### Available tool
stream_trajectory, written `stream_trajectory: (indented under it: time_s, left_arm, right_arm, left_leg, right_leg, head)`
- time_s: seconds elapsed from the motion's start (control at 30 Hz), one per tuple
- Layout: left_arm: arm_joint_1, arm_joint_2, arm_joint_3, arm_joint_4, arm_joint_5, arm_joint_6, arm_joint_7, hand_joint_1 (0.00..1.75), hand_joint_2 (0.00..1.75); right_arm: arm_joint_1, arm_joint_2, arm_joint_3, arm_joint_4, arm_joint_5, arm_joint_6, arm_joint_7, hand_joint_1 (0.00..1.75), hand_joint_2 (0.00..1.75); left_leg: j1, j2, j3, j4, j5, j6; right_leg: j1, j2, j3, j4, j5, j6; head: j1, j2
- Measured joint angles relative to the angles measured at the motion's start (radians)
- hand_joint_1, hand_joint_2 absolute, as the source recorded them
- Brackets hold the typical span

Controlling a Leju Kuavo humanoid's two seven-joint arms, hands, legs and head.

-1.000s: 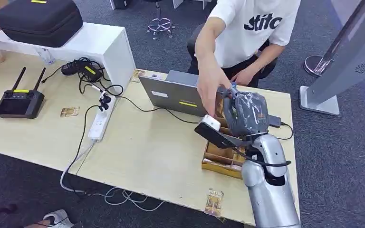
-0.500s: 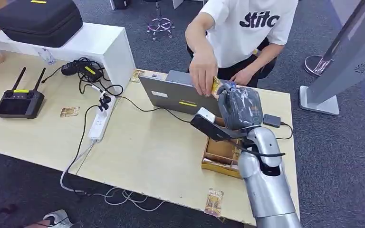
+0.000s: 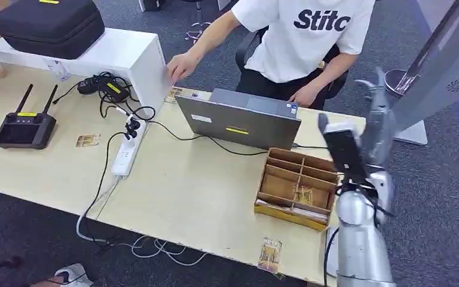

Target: Pass the card to the sensor for recognition and then transmit it.

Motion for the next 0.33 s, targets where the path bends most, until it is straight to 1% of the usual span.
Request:
stream_trajectory:
  time_s: [0.1,0.17,0.23,0.3,0.33]
  left_arm:
    - [0.000,-0.001,0.000,0.000,-0.007,0.012,0.008,0.00,1.75]
    - [-0.004,0.002,0.000,0.000,-0.009,0.014,0.014,0.00,1.75]
    - [-0.006,0.003,0.000,0.000,-0.008,0.014,0.016,0.00,1.75]
    - [-0.007,0.006,0.000,0.000,-0.003,0.015,0.016,0.00,1.75]
    - [-0.009,0.007,0.000,0.000,0.004,0.015,0.016,0.00,1.75]
  right_arm:
    - [0.017,0.000,-0.209,-0.065,-0.226,0.034,-0.037,0.00,1.75]
    - [0.025,0.001,-0.379,-0.080,-0.372,0.070,-0.075,0.00,1.75]
    - [0.033,0.001,-0.560,-0.079,-0.439,0.113,-0.116,0.00,1.75]
    - [0.041,-0.003,-0.720,-0.058,-0.474,0.133,-0.155,0.00,1.75]
    - [0.049,-0.013,-0.803,-0.033,-0.499,0.139,-0.173,0.00,1.75]
  left_leg:
    - [0.000,0.000,0.000,0.000,0.000,0.000]
    - [-0.001,-0.001,0.000,0.000,0.000,0.001]
    - [-0.001,-0.002,0.000,0.000,-0.001,0.001]
    - [0.000,-0.002,0.000,0.000,-0.002,0.002]
    - [0.000,-0.002,0.000,0.000,-0.002,0.002]
  right_leg:
    - [0.000,0.000,0.000,-0.001,0.000,0.000]
    - [0.000,0.000,0.000,-0.001,0.000,0.001]
    - [0.000,-0.002,0.000,-0.001,0.000,0.001]
    - [0.000,-0.001,0.000,-0.001,0.000,0.001]
    - [0.000,-0.002,0.000,-0.001,0.000,0.001]
  head:
    - [0.000,0.000]
    - [0.000,0.000]
    - [0.000,0.000]
    - [0.000,0.000]
    - [0.000,0.000]
